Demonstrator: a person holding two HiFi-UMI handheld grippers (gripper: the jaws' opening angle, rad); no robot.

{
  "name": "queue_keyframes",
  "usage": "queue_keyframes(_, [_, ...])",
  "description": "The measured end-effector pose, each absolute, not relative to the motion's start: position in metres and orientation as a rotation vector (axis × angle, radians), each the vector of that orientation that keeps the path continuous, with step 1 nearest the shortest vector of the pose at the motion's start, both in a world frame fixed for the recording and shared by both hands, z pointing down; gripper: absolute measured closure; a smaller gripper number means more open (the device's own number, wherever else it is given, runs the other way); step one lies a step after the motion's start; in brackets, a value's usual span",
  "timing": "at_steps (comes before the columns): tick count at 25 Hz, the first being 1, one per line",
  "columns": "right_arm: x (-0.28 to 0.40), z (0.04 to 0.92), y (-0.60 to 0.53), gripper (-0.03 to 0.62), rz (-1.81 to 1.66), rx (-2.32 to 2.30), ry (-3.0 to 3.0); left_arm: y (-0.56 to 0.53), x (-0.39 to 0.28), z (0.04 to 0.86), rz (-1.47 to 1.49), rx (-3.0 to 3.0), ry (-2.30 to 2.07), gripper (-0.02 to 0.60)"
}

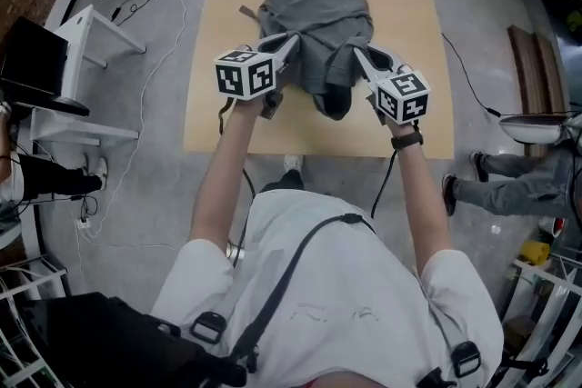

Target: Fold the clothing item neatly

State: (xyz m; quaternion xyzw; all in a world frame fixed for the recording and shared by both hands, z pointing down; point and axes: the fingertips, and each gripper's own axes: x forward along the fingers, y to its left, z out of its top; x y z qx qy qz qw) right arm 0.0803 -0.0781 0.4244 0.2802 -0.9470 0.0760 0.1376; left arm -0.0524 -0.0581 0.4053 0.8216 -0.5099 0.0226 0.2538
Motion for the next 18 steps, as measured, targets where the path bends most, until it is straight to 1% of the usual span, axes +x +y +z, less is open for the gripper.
queue_keyframes(5, [0.048,0.417,-0.153,0.563,0.23,0.876,-2.686,-0.135,-0.093,0.397,0.058,2.252,-1.345,0.571])
queue_keyframes(9, [0.035,0.413,-0.212,0.563,0.225,0.925,-2.643,-0.195,-0.117,0.396,0.052,2.226,-1.344,0.571])
queue_keyframes(18, [0.017,0.458,-0.358,0.562,0.298,0.919,-2.549,-0.325,-0.175,0.433,0.049,2.105,-1.425,0.569])
